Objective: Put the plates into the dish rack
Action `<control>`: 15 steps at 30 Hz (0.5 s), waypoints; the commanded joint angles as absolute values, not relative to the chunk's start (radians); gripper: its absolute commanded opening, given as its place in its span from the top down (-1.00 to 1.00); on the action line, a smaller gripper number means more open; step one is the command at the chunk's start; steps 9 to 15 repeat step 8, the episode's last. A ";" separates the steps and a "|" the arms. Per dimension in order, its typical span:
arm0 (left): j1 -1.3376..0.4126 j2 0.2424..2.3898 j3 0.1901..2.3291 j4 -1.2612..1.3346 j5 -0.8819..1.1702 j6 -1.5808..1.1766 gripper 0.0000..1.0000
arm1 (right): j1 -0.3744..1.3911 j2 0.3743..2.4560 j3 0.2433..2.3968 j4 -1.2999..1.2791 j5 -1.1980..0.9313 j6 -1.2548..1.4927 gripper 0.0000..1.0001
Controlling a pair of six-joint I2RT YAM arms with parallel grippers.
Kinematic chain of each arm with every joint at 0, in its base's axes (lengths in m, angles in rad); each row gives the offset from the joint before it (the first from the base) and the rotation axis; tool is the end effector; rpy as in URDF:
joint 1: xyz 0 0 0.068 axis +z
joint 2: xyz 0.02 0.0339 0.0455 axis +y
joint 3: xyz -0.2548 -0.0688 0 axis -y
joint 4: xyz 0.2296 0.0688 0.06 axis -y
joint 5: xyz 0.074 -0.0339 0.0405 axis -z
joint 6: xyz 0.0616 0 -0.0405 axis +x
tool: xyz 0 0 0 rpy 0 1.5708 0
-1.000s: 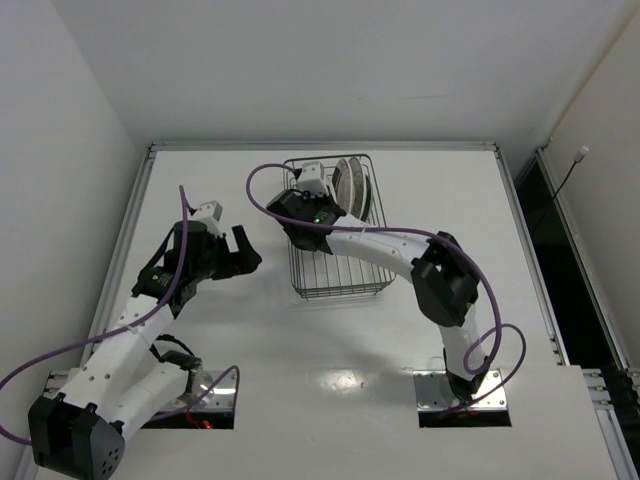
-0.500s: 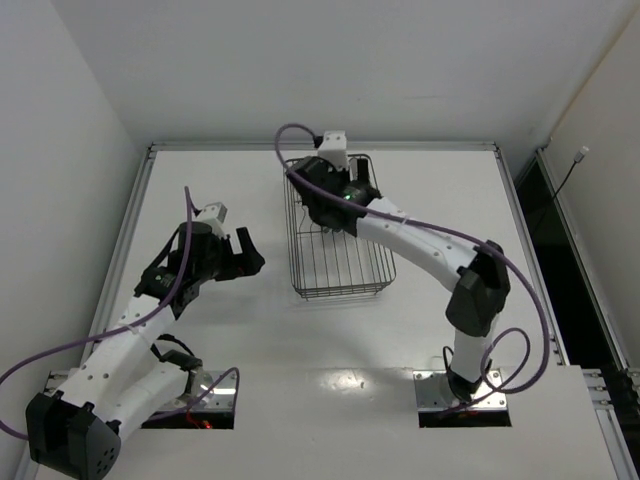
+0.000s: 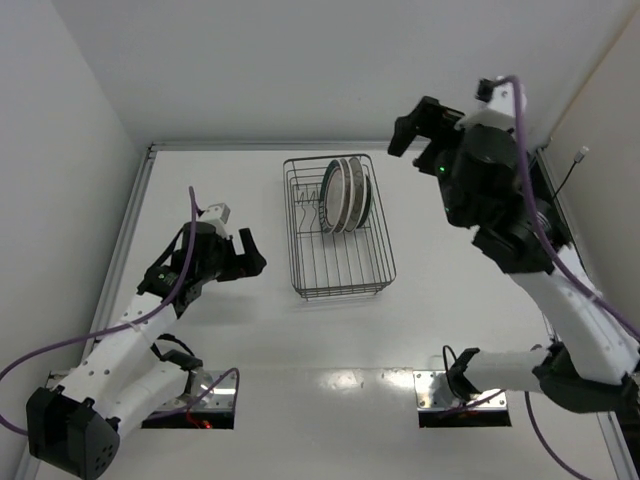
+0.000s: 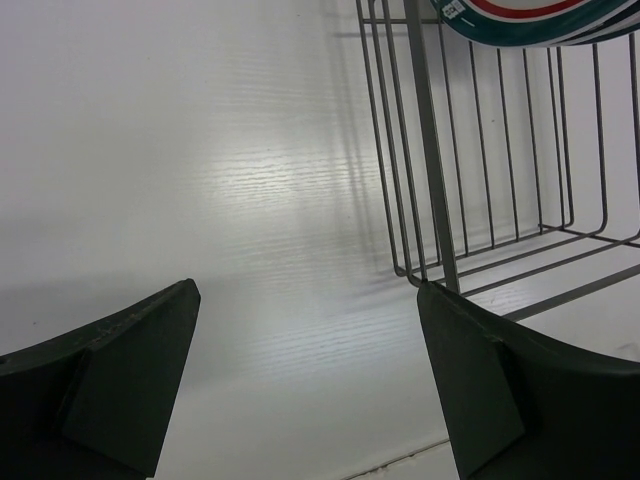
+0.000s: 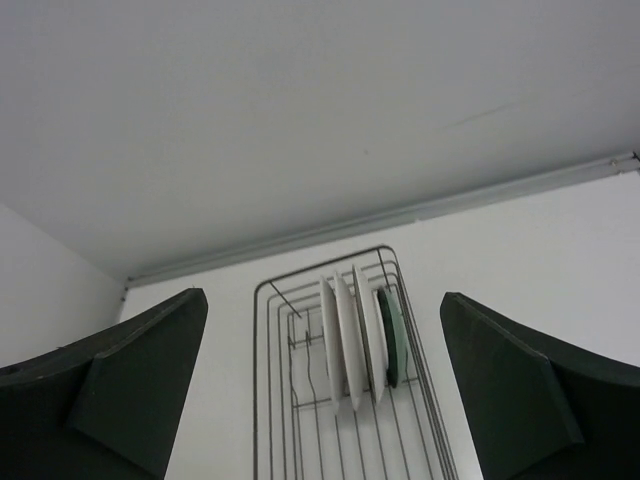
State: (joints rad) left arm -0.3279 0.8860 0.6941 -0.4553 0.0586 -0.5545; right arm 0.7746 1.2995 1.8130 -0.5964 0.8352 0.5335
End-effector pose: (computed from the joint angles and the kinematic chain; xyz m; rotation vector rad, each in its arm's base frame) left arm 0.1917 -0.0690 0.2443 -0.2240 2.2619 -0.5433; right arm 0.2015 0.1332 0.5145 0.4318 1.5776 0.3147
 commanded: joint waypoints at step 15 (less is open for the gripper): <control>-0.339 0.887 0.690 -0.436 0.049 -0.554 -0.78 | 0.772 1.111 1.563 -0.350 0.856 0.440 -1.00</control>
